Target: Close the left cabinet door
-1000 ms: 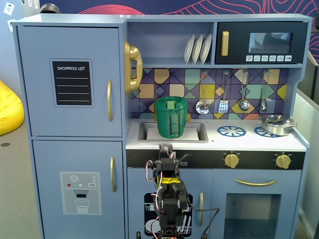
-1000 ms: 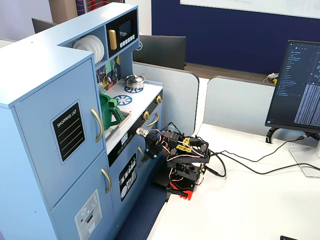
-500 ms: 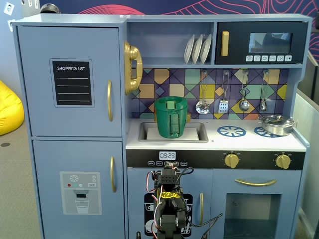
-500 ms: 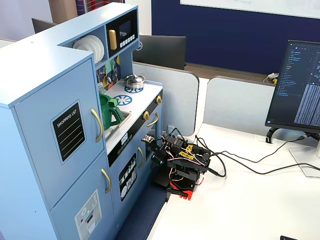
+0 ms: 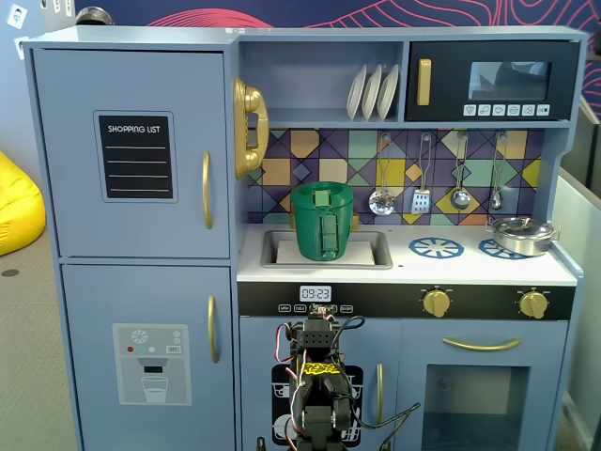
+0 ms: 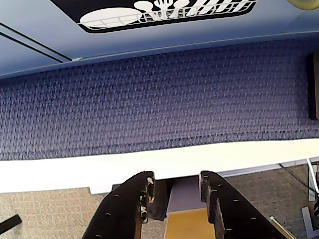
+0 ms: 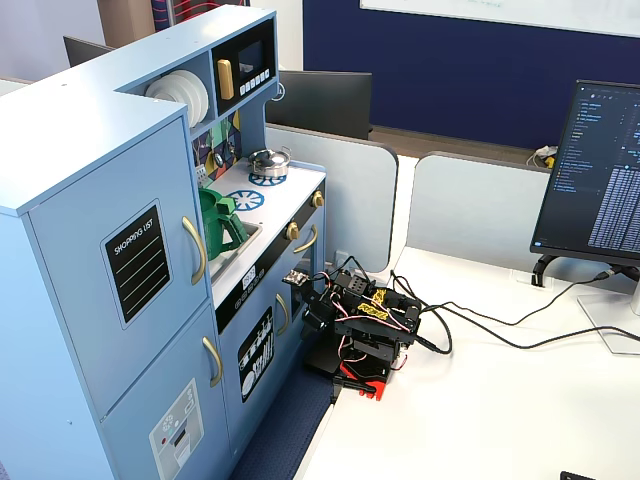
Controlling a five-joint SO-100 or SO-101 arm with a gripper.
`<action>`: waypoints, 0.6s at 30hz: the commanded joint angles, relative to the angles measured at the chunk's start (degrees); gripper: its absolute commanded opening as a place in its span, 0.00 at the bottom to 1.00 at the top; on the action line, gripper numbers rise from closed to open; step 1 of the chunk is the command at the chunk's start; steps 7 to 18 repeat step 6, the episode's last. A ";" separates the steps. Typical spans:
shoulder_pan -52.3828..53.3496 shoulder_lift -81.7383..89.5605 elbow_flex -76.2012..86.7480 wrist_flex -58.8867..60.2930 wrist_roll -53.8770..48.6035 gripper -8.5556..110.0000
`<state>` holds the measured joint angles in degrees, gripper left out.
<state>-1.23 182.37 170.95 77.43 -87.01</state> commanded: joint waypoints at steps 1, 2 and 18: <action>-0.18 -0.35 0.70 10.28 0.70 0.09; -0.09 -0.35 0.70 10.28 0.70 0.09; 0.18 -0.26 0.70 10.28 0.62 0.09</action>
